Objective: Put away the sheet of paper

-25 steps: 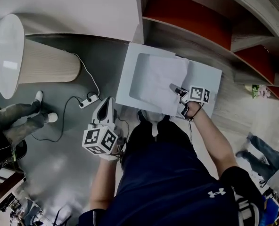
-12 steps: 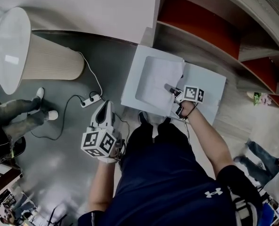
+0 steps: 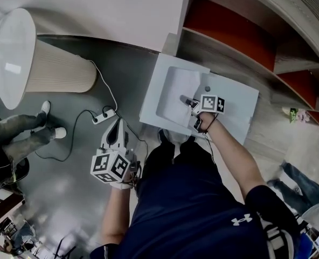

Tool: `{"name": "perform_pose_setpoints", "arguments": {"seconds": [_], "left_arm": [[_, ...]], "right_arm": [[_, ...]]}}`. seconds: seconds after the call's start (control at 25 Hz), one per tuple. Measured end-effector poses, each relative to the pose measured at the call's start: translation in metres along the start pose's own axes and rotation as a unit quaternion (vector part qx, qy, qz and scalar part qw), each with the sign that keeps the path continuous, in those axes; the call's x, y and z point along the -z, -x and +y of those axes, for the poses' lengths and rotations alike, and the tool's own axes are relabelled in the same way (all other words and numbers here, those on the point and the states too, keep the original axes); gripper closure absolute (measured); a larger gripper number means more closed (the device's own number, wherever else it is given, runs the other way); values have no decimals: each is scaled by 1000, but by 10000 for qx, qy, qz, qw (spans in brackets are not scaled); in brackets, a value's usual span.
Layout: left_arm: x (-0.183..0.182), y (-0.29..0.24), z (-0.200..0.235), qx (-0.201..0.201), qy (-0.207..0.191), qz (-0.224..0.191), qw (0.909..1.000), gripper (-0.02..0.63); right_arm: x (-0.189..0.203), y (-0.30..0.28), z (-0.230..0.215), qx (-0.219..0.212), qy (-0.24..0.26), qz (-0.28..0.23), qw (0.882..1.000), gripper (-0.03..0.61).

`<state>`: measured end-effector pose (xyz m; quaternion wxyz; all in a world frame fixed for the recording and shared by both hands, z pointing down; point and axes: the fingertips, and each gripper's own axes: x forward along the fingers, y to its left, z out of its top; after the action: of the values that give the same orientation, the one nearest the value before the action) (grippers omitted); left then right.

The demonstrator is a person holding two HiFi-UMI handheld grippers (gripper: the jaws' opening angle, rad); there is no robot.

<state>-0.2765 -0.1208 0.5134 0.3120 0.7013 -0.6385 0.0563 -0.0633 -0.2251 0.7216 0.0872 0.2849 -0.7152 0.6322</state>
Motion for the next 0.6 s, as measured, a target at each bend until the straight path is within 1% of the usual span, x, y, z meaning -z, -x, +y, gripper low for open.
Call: {"name": "perform_pose_setpoints", "arguments": {"seconds": [0.32,0.36,0.4,0.44,0.52,0.6], "left_arm": [[2,3,-3,-19,45,-17,10000,598],[1,2,-4,-8,40,-29,10000,598],[-1,1,-6,6,32,-37,10000,598],[-1,1,-9,25,20,-43,10000,598],[-2,1,-16,78,-19,-56,10000,598],[-4,1,-24,147,-71,-82,9998,598]], "right_arm": [[5,-9,10,19,157,218,9996,561],[5,-10,11,47,183,266,9995,541],[5,-10,11,81,202,319,9993,462],[5,-9,11,130,220,365,9990,401],[6,-3,8,277,269,393,9985,360],[4,8,4,419,311,322,9981,347]]}}
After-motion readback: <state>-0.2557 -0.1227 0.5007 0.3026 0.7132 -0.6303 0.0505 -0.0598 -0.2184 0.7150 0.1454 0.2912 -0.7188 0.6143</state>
